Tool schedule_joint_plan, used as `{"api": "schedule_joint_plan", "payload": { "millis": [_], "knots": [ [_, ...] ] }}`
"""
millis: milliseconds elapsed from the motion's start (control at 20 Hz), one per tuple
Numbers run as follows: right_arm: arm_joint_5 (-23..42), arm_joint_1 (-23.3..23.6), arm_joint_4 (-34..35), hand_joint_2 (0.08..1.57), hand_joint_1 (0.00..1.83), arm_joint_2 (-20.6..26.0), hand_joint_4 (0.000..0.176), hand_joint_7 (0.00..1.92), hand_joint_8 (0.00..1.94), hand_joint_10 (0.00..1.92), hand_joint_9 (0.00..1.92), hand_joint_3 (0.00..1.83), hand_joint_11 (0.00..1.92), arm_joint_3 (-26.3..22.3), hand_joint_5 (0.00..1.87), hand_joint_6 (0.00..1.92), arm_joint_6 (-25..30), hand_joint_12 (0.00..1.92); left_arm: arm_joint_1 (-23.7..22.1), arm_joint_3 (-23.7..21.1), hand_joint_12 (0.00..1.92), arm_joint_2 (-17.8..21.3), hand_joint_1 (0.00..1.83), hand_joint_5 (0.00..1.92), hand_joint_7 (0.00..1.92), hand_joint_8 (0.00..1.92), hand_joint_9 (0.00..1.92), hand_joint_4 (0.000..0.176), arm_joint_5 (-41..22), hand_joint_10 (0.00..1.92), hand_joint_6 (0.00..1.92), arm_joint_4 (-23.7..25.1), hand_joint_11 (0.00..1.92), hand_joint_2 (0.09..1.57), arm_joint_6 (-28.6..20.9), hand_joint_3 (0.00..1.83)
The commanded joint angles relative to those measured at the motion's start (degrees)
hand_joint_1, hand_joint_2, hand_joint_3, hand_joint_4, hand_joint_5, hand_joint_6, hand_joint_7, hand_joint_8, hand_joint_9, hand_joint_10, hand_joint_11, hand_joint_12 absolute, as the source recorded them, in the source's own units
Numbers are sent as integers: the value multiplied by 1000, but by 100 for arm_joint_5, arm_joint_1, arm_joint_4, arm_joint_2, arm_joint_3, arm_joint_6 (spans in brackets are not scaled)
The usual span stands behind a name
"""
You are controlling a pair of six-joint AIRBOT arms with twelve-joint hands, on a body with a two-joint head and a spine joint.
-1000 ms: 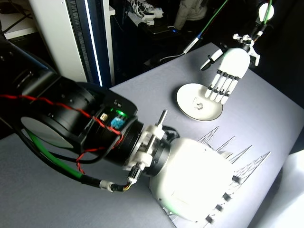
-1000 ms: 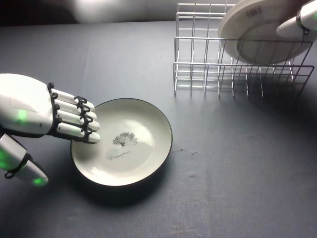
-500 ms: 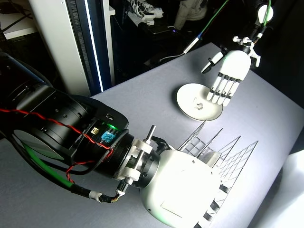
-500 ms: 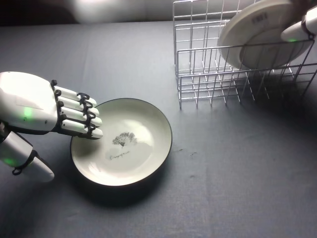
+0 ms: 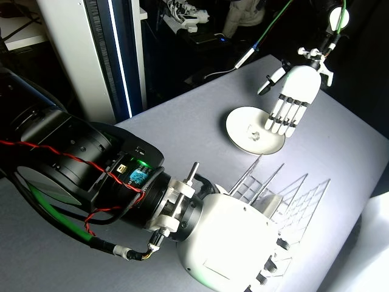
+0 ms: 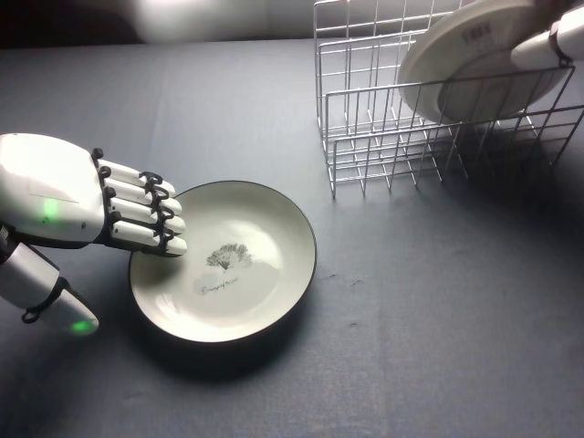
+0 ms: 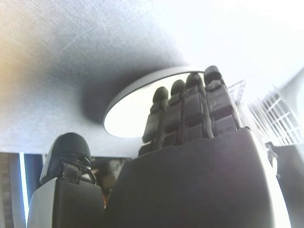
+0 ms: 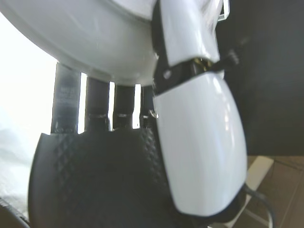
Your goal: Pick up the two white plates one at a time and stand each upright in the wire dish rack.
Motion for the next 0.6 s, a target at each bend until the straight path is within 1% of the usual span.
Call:
{"api": "schedule_joint_plan", "payload": {
  "millis": [0, 150, 350, 400, 450, 550],
  "knots": [
    [781, 113, 46, 1122, 1215, 42, 0, 831, 4, 1, 784, 0, 343, -1, 778, 48, 24, 1008, 4, 9, 0, 0, 0, 34, 8, 2, 0, 0, -43, 0, 0, -274, 0, 1175, -3, 0],
    [780, 219, -2, 1124, 1164, 111, 0, 707, 0, 0, 667, 0, 189, -141, 687, 0, 24, 1083, 25, 20, 0, 0, 0, 37, 15, 4, 0, 0, -43, 0, 1, -274, 0, 1180, -3, 1],
    [778, 339, -12, 1103, 1159, 164, 0, 631, 0, 0, 586, 0, 105, -289, 630, 0, 24, 1095, 31, 23, 0, 0, 0, 59, 35, 10, 9, 0, -43, 4, 9, -274, 0, 1174, -3, 0],
    [772, 340, -22, 1102, 1143, 171, 0, 589, 0, 0, 538, 0, 35, -311, 586, 0, 24, 1111, 30, 25, 0, 1, 0, 53, 33, 8, 8, 0, -43, 3, 5, -274, 0, 1176, -3, 0],
    [772, 339, -42, 1101, 1126, 174, 0, 565, 0, 0, 511, 0, 6, -317, 568, 0, 24, 1106, 28, 27, 0, 1, 0, 45, 26, 5, 5, 0, -43, 1, 1, -274, 0, 1180, -3, 2],
    [779, 363, -50, 1082, 1127, 174, 0, 550, 0, 0, 488, 0, 0, -316, 564, 2, 22, 1070, 25, 29, 1, 1, 0, 52, 24, 3, 1, 0, -43, 0, 4, -274, 1, 1174, -3, 0]
  ]
}}
